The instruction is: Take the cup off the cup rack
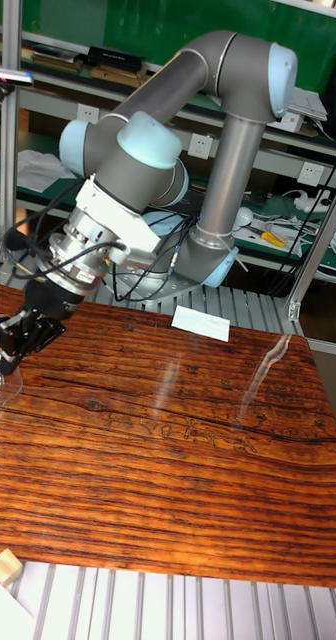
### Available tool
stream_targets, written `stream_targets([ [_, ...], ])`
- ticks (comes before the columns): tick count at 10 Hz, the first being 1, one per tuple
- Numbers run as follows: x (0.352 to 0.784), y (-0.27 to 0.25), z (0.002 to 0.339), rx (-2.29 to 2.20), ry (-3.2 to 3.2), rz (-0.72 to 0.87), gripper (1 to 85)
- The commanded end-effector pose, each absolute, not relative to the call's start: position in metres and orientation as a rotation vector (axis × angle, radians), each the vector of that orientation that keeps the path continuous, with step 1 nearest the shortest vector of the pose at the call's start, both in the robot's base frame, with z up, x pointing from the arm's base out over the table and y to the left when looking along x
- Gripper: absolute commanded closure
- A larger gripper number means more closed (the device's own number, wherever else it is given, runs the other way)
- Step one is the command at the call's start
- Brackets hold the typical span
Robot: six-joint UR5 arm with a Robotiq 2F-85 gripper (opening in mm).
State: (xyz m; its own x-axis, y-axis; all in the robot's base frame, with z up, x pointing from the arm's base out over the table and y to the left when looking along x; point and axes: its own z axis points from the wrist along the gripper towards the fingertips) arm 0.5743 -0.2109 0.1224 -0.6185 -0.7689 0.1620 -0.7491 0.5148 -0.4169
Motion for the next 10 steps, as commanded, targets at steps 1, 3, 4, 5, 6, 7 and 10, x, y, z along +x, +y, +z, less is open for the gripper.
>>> stream_targets([
  [1, 0.571, -0.197, 0.113, -1.355, 2.707, -0.609, 12.0],
  [3, 0.572, -0.204, 0.114, -1.369, 2.708, -0.653, 8.3],
  [4, 0.572, -0.206, 0.112, -1.372, 2.709, -0.662, 8.0],
  [5, 0.572, -0.208, 0.111, -1.371, 2.712, -0.668, 8.0],
  [6, 0.572, -0.212, 0.111, -1.373, 2.717, -0.688, 8.0],
  [7, 0.572, -0.216, 0.111, -1.373, 2.719, -0.703, 8.0],
  [10, 0.570, -0.222, 0.107, -1.374, 2.724, -0.703, 9.3],
])
